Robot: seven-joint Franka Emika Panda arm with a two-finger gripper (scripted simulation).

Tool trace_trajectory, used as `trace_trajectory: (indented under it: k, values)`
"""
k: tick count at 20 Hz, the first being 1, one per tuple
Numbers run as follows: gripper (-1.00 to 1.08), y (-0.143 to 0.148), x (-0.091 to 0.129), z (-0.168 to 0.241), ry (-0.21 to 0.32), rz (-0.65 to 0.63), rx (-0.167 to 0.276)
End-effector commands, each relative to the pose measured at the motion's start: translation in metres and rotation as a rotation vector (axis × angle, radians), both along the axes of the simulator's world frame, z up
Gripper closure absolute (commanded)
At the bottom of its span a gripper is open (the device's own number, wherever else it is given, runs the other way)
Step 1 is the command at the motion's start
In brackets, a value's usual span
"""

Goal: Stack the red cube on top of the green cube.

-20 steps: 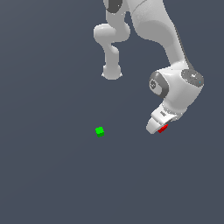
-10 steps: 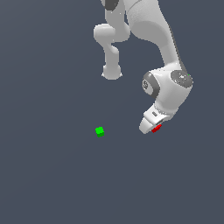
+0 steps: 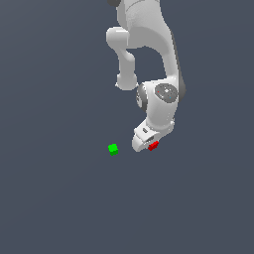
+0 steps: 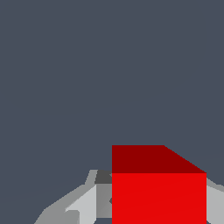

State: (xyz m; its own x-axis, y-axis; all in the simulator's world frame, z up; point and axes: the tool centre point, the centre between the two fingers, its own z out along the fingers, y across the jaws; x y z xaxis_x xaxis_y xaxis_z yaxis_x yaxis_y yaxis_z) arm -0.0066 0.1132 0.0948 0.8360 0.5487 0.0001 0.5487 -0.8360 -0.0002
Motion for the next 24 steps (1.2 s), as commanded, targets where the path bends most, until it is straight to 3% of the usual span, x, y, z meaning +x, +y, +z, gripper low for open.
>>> trace_trajectory:
  k: [1,8,13,19,24]
  values:
    - [1.08,-0.032,-0.003,-0.005,-0.001,-0.001,0.0]
    - [1.08,-0.116,-0.009,-0.021,-0.001,-0.001,0.0]
    - [1.08,-0.159,-0.011,-0.029,0.0,-0.001,0.0]
    - [1.08,-0.186,-0.011,-0.034,0.0,-0.001,0.0]
    - [1.08,-0.188,-0.01,-0.034,0.0,-0.001,0.0]
